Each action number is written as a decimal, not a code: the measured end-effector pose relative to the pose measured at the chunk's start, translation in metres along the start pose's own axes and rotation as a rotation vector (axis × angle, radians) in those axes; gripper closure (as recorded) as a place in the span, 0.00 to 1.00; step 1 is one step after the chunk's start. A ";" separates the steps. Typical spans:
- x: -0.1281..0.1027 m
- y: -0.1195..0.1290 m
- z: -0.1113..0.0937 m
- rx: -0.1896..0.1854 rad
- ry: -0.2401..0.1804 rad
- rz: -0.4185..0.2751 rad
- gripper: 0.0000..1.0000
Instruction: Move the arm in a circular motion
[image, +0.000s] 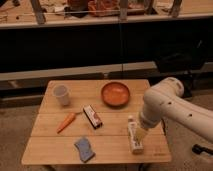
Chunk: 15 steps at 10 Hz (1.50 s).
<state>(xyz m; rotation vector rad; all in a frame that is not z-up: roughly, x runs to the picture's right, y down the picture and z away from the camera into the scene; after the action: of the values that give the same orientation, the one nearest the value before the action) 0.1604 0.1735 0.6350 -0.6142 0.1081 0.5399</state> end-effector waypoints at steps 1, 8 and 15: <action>-0.009 0.012 0.001 -0.003 -0.004 -0.022 0.20; -0.176 -0.002 0.003 0.020 -0.023 -0.272 0.20; -0.357 -0.085 -0.004 0.073 -0.020 -0.484 0.20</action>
<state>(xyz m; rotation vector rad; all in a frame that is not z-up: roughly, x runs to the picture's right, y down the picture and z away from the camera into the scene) -0.1013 -0.0471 0.7662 -0.5397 -0.0409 0.0731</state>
